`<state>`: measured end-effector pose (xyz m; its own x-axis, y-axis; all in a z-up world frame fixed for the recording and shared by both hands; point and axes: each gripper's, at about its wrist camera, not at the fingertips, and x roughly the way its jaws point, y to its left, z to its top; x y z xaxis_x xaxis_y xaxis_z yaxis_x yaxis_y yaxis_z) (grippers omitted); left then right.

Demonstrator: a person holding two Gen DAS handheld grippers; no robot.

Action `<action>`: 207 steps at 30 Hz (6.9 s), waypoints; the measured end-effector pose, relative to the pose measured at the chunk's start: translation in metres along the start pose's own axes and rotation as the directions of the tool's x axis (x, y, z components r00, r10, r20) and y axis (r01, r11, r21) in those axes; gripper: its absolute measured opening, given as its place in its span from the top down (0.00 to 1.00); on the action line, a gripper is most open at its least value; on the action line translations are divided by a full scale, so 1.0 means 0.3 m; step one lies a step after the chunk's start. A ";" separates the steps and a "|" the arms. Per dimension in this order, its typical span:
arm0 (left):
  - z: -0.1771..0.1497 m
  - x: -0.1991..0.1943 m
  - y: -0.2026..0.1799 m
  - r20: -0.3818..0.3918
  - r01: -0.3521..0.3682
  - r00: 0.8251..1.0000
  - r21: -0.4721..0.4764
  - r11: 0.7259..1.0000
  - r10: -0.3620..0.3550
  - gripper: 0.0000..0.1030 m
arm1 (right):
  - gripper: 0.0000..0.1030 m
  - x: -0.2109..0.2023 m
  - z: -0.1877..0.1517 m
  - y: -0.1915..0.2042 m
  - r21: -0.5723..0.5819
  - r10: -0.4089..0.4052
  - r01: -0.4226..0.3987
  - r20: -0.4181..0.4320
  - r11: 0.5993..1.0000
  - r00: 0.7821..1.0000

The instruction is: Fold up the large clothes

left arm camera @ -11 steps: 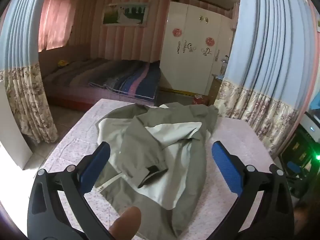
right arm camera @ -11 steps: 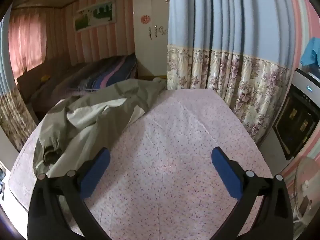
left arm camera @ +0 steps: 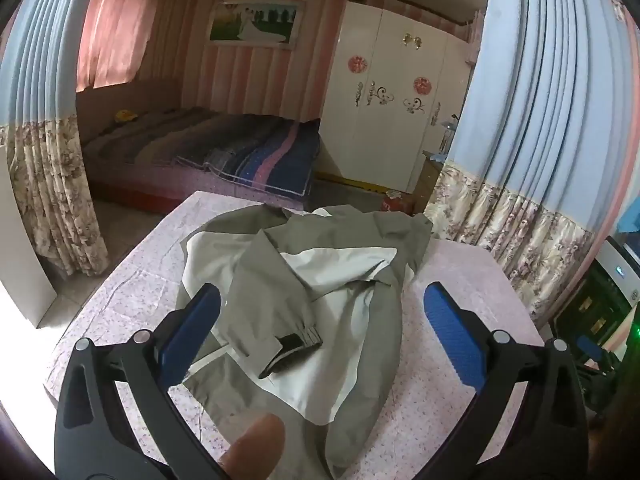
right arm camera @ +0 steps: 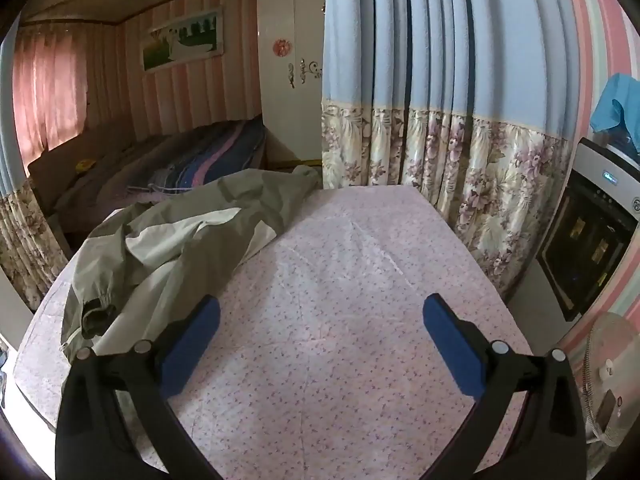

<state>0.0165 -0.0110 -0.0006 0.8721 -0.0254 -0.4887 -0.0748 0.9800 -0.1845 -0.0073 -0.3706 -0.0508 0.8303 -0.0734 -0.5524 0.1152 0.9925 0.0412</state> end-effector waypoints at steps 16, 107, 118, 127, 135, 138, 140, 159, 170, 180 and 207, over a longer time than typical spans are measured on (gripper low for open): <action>-0.181 0.204 0.105 -0.047 -0.103 0.993 0.032 0.994 0.105 0.03 | 0.02 0.071 0.032 0.083 -0.044 -0.021 0.022 0.034 0.999 0.999; -0.411 0.330 0.384 -0.174 -0.114 0.975 0.146 0.983 0.139 0.03 | 0.02 0.272 -0.261 0.534 -0.114 0.071 -0.092 -0.175 0.989 0.982; -0.405 0.342 0.386 -0.177 -0.121 0.973 0.159 0.980 0.149 0.03 | 0.02 0.275 -0.249 0.532 -0.093 0.086 -0.103 -0.170 0.990 0.982; -0.415 0.340 0.385 -0.185 -0.115 0.972 0.169 0.979 0.146 0.03 | 0.02 0.272 -0.262 0.577 -0.117 0.121 -0.144 -0.181 0.983 0.976; -0.415 0.342 0.414 -0.185 -0.124 0.971 0.155 0.980 0.152 0.03 | 0.02 0.281 -0.271 0.597 -0.125 0.128 -0.153 -0.193 0.980 0.973; -0.414 0.349 0.427 -0.185 -0.125 0.971 0.152 0.980 0.153 0.03 | 0.02 0.288 -0.272 0.604 -0.126 0.128 -0.155 -0.198 0.980 0.972; -0.412 0.354 0.435 -0.185 -0.126 0.971 0.151 0.980 0.154 0.03 | 0.02 0.293 -0.273 0.609 -0.127 0.129 -0.157 -0.202 0.979 0.971; -0.407 0.391 0.522 -0.194 -0.133 0.968 0.141 0.981 0.159 0.03 | 0.45 0.407 -0.367 0.702 -0.097 0.180 -0.222 -0.322 0.970 0.929; -0.392 0.355 0.497 -0.177 -0.166 0.965 0.152 0.974 0.192 0.03 | 0.98 0.370 -0.344 0.624 -0.049 0.300 -0.322 -0.254 0.945 0.919; -0.371 0.303 0.358 -0.146 -0.186 0.966 0.189 0.964 0.215 0.03 | 0.99 0.292 -0.224 0.194 -0.001 0.150 -0.151 -0.119 0.989 0.982; -0.510 0.585 0.044 -0.304 0.142 0.950 0.236 0.961 -0.065 0.11 | 0.19 0.430 -0.337 -0.343 0.003 0.084 -0.086 -0.244 0.996 0.966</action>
<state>0.0946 -0.0328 -0.2194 0.6864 -0.1485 -0.7119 0.1660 0.9851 -0.0454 0.0328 -0.4722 -0.2105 0.6789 0.0362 -0.7334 0.0453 0.9948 0.0910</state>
